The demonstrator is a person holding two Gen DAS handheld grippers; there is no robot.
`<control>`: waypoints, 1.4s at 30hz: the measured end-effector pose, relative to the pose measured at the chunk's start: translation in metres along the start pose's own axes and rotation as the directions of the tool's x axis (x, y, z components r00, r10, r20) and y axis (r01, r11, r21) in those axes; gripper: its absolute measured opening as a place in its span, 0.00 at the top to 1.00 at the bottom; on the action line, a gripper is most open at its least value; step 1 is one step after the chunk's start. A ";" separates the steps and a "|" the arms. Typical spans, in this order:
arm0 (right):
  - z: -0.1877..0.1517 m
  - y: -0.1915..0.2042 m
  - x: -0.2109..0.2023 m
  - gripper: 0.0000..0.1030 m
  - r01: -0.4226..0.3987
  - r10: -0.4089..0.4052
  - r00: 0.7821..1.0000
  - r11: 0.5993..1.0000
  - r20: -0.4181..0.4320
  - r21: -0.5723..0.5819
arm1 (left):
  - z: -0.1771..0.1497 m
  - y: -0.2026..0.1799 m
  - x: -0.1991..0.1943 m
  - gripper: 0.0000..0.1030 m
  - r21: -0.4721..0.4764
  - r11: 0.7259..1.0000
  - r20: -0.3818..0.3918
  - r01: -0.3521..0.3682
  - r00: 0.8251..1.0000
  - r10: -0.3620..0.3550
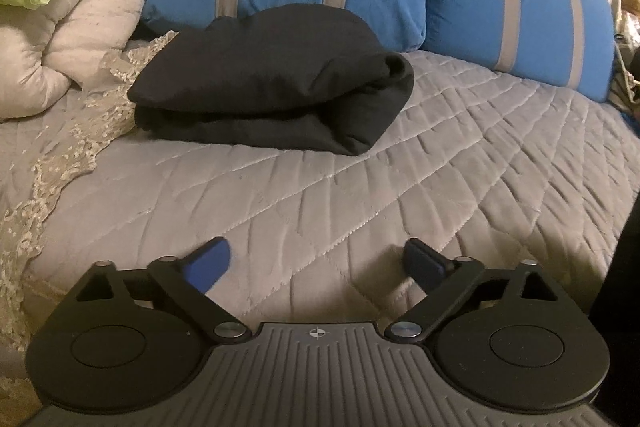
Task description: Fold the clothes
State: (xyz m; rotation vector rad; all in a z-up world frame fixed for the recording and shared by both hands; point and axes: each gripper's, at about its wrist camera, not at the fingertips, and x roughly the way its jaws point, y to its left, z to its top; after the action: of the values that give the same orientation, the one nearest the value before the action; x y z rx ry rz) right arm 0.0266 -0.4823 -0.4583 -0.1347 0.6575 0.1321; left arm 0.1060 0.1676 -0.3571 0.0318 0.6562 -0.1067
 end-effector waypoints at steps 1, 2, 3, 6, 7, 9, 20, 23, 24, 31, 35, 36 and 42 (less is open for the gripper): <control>0.000 0.001 0.003 0.00 -0.002 0.002 1.000 1.000 -0.005 -0.003 | 0.000 0.000 0.002 0.00 -0.001 1.000 -0.001 0.000 1.000 0.000; 0.001 0.001 0.006 0.00 -0.005 0.005 1.000 1.000 -0.011 -0.005 | 0.001 -0.001 0.004 0.00 0.001 1.000 0.002 -0.005 1.000 0.005; 0.002 0.000 0.008 0.00 -0.011 0.011 1.000 1.000 -0.017 0.007 | 0.001 -0.002 0.005 0.00 0.003 1.000 0.007 -0.012 1.000 0.012; 0.008 -0.006 0.016 0.00 -0.029 0.031 0.999 0.998 -0.038 0.055 | 0.005 -0.005 0.010 0.00 0.015 1.000 0.013 -0.026 1.000 0.026; 0.009 -0.006 0.018 0.00 -0.029 0.032 0.999 0.998 -0.040 0.058 | 0.006 -0.005 0.012 0.00 0.019 0.999 0.014 -0.030 0.999 0.030; 0.013 -0.005 0.024 0.00 -0.026 0.028 0.999 0.999 -0.039 0.040 | 0.010 -0.006 0.015 0.00 0.016 0.999 0.011 -0.034 0.999 0.034; 0.032 -0.001 0.050 0.00 -0.001 0.001 1.000 0.999 -0.014 0.047 | 0.035 -0.010 0.039 0.00 0.015 0.998 -0.032 -0.065 0.997 0.066; 0.036 -0.001 0.055 0.00 -0.001 0.001 1.000 0.999 -0.008 0.044 | 0.041 -0.011 0.045 0.00 0.015 0.997 -0.041 -0.069 0.997 0.070; 0.038 -0.001 0.057 0.00 -0.001 0.001 1.000 0.999 -0.006 0.043 | 0.043 -0.010 0.048 0.00 0.014 0.998 -0.044 -0.069 0.997 0.069; 0.048 0.000 0.066 0.00 0.000 0.000 1.000 1.000 -0.018 0.030 | 0.055 -0.010 0.064 0.00 0.004 0.996 -0.067 -0.084 0.994 0.084; 0.053 0.000 0.071 0.00 -0.004 0.005 1.000 1.000 -0.021 0.019 | 0.062 -0.011 0.073 0.00 -0.007 0.996 -0.078 -0.094 0.993 0.093; 0.054 0.000 0.072 0.00 -0.005 0.005 1.000 1.000 -0.021 0.016 | 0.063 -0.011 0.075 0.00 -0.007 0.995 -0.080 -0.096 0.992 0.095; 0.062 0.000 0.081 0.00 -0.006 0.006 1.000 1.000 -0.026 0.024 | 0.072 -0.013 0.087 0.00 -0.013 0.993 -0.098 -0.116 0.989 0.114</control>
State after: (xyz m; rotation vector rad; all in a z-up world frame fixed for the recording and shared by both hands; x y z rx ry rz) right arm 0.1273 -0.4652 -0.4593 -0.1116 0.6854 0.1284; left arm 0.2167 0.1423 -0.3531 0.0567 0.7507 0.0126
